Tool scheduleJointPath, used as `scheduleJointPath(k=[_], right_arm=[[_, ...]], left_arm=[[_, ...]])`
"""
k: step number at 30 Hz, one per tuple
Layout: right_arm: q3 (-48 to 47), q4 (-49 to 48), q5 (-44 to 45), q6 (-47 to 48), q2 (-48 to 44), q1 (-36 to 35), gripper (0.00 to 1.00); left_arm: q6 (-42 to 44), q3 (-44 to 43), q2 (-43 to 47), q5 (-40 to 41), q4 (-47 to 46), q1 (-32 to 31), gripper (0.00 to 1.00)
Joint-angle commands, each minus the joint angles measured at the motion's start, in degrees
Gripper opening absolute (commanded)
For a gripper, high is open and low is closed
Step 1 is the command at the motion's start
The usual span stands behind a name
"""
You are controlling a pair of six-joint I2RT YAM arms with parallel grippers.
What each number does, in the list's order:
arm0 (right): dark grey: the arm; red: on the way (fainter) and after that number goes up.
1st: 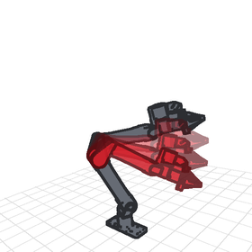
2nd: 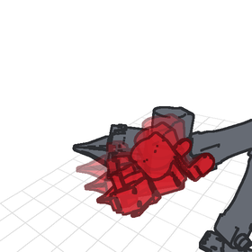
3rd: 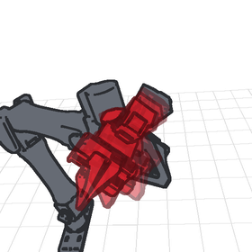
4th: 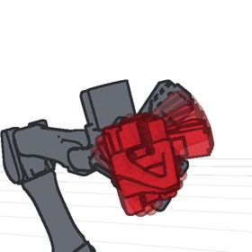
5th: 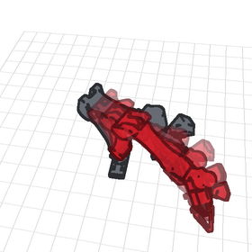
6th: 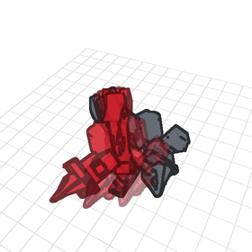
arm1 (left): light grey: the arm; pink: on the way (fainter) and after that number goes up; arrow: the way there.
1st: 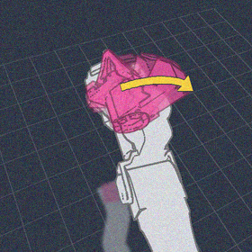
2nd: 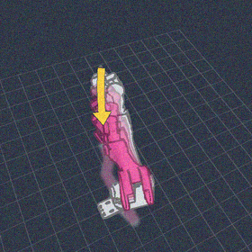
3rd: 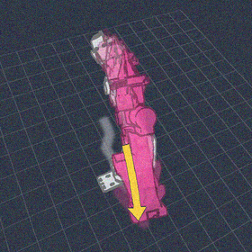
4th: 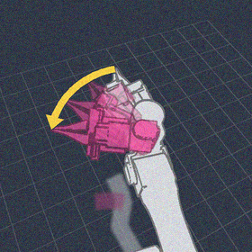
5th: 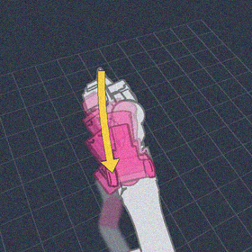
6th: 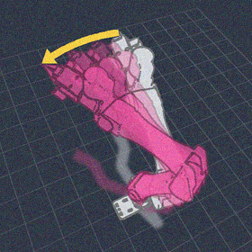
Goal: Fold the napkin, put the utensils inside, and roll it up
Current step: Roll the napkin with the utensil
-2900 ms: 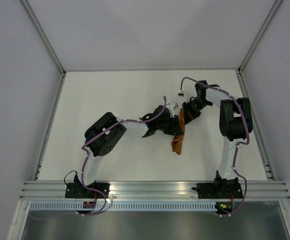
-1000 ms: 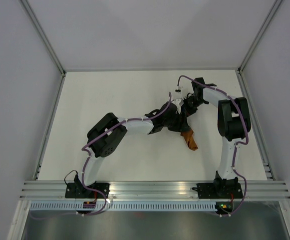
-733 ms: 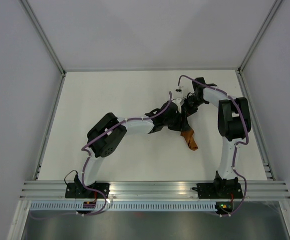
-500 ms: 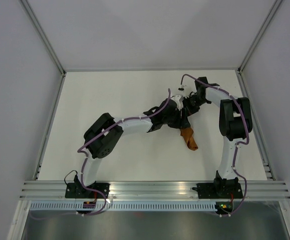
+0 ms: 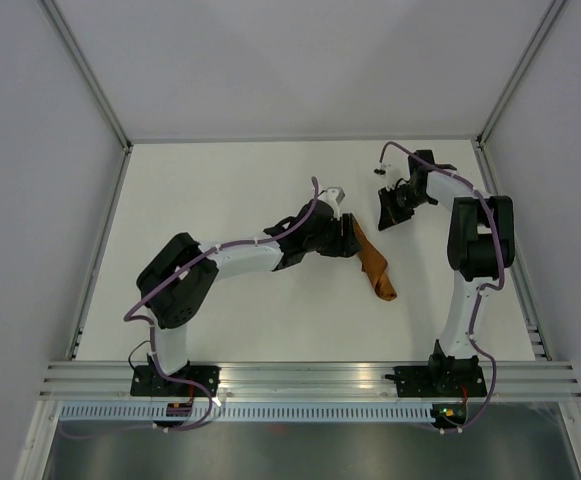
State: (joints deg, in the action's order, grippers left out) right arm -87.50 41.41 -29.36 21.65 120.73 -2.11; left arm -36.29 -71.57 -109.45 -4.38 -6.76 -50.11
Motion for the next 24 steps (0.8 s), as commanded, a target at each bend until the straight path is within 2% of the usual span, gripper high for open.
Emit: scheduleJointPath(k=[1,6,14,19,24], right_arm=[[-2.0,3.1,-3.0,0.2,-2.9,1.8,0.13],[1.1,5.6,-4.9,3.7,-3.8,6.1,0.12],[6.8,8.9,-6.4,9.4,-11.7,8.4,0.13],[9.4,10.1,-9.0,11.1,-11.6,8.4,0.11],[7.5,13.3,-12.1,13.3,-8.4,7.9,0.08]], left_arm=[[-4.2,4.0,4.0,3.7,-3.2,0.6,0.61],[-6.8,5.9,2.3,4.2,-5.1,0.5,0.55],[-11.8,6.8,-2.4,3.8,-8.9,0.4,0.43],[-13.5,7.3,-4.1,3.2,-11.4,0.2,0.36],[-14.6,5.5,-6.4,3.2,-10.2,-0.3,0.29]])
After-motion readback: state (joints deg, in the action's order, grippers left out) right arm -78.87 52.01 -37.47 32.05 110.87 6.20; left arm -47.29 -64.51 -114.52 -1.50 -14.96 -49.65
